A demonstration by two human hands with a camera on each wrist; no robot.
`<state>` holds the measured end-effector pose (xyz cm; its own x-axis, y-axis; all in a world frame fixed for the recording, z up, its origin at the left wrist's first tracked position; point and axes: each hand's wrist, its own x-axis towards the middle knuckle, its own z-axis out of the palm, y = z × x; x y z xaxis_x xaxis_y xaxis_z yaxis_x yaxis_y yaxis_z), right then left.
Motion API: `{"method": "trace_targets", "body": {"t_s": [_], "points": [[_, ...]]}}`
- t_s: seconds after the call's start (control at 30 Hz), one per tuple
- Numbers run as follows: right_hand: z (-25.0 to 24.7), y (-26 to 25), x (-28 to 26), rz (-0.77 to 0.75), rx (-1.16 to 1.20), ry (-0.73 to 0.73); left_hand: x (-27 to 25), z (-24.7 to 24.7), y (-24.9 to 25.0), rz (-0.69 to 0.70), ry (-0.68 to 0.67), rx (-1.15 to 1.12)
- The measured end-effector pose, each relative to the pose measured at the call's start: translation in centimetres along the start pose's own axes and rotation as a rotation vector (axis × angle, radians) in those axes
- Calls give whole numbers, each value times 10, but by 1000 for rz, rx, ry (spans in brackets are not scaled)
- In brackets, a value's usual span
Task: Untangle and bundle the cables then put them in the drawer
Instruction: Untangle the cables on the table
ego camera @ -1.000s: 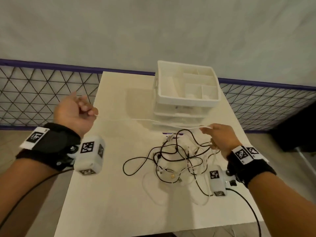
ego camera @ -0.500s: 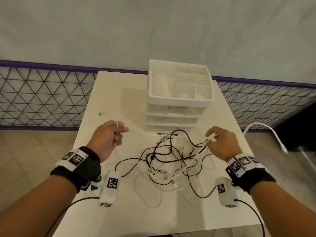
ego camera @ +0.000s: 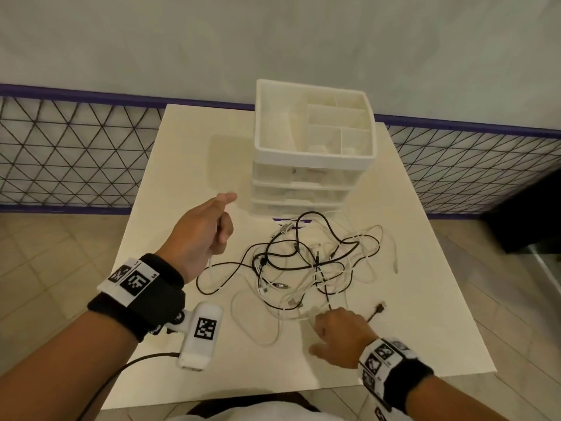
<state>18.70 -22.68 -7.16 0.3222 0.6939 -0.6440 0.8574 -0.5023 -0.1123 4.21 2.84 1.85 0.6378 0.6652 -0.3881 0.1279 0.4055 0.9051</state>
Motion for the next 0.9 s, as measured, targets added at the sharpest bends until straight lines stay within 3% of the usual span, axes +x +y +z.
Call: {"method": "trace_targets", "body": {"t_s": [0.13,0.23,0.33,0.47,0.53,0.6,0.67,0.73,0.9], "points": [[-3,-2,8,-4,89,82,-8,7,-3,2,-96,-120],[-30,7,8,-105,233,269,-12,5,2,20,-86,-115],[-83,10,-2,-162,517,493,-17,3,7,-11,-97,-91],[-150,-9,-16,-154,959,772,-32,28,10,-54,-234,-83],[-161,-36,-21,-209,997,827,-37,50,11,-91,-268,-142],[-160,-66,-23,-337,864,775,-38,69,12,-72,-276,-142],[-151,-85,-22,-440,680,701,-35,79,16,-28,-175,-151],[-144,-85,-21,-470,644,641,-28,72,23,-2,20,-215],[-118,-14,-7,-235,766,587,1,3,58,25,271,-533]]}}
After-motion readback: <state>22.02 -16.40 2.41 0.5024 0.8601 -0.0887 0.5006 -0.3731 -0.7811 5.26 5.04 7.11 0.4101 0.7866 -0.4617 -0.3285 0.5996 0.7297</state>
